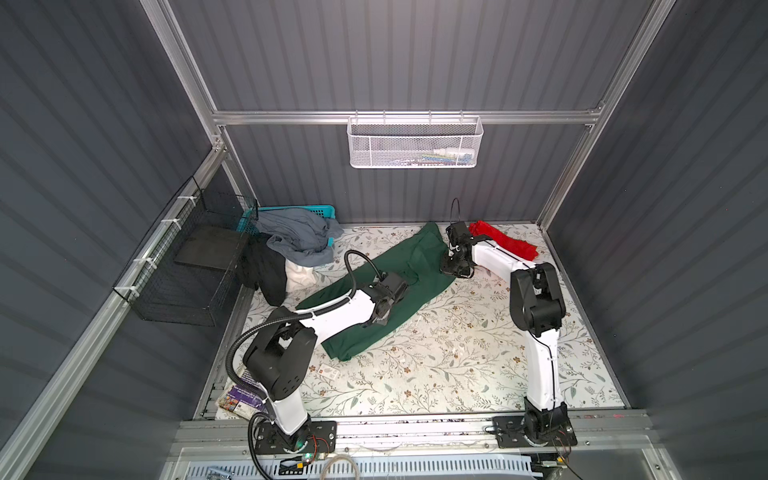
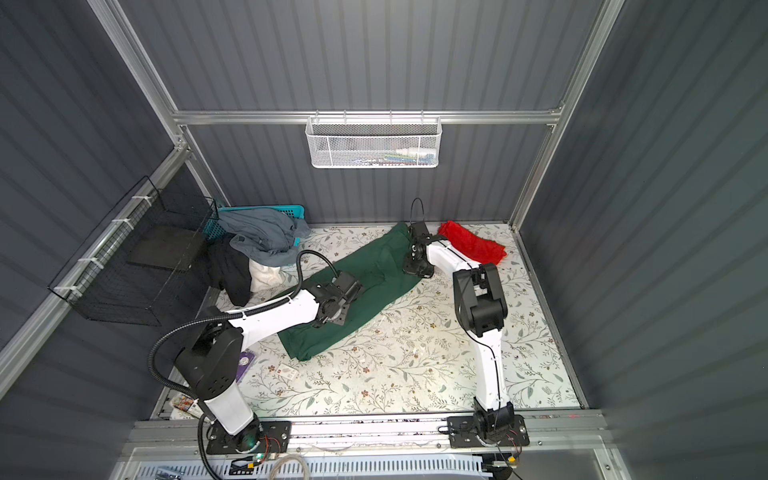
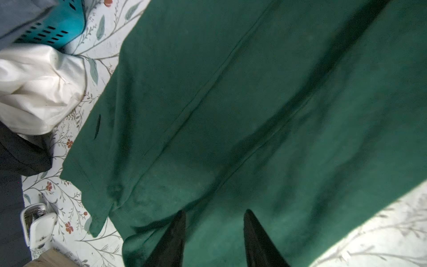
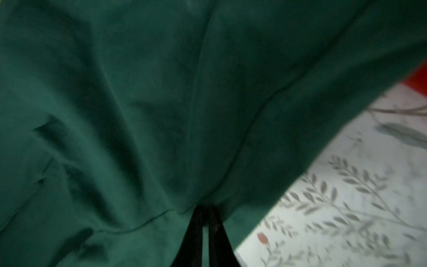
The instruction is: Fold and stack the t-shirts
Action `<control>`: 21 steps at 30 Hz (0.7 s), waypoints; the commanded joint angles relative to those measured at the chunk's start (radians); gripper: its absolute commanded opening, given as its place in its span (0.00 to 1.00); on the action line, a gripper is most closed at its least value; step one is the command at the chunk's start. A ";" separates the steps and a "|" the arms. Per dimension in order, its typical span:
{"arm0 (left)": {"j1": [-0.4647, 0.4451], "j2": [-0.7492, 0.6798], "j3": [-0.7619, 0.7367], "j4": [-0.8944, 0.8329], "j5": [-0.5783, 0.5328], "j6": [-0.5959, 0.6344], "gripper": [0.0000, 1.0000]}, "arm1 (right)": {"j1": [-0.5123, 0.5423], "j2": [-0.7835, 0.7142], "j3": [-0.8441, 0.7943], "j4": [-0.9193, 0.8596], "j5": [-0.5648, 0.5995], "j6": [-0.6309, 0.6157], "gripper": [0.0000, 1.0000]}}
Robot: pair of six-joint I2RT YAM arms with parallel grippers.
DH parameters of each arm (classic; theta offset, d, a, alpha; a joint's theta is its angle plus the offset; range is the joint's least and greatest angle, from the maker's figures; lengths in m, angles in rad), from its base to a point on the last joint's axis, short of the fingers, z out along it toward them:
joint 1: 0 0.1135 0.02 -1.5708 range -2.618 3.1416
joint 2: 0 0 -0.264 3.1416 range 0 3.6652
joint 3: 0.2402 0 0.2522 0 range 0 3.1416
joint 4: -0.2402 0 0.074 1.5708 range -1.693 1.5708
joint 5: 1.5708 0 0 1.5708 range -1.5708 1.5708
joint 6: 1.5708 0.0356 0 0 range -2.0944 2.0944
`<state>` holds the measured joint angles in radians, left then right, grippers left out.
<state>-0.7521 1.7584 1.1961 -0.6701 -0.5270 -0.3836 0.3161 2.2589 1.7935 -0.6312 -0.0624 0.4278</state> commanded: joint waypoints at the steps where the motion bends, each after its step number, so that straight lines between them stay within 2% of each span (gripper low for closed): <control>1: -0.011 0.031 0.000 -0.038 -0.038 0.013 0.43 | -0.005 0.048 0.096 -0.052 -0.022 0.026 0.12; 7: -0.029 0.094 0.007 -0.044 -0.006 0.005 0.40 | -0.007 0.145 0.237 -0.141 -0.023 0.000 0.13; 10: -0.033 0.131 0.031 -0.063 0.026 -0.015 0.38 | -0.011 0.178 0.287 -0.153 -0.064 -0.019 0.12; 14: -0.052 0.164 0.061 -0.053 0.116 -0.041 0.33 | -0.016 0.228 0.366 -0.182 -0.118 -0.041 0.12; 21: -0.106 0.256 0.160 -0.068 0.210 -0.059 0.28 | -0.042 0.248 0.372 -0.161 -0.181 -0.043 0.14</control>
<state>-0.8352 1.9671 1.3239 -0.7219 -0.4198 -0.4164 0.2871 2.4905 2.1624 -0.7849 -0.1978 0.3977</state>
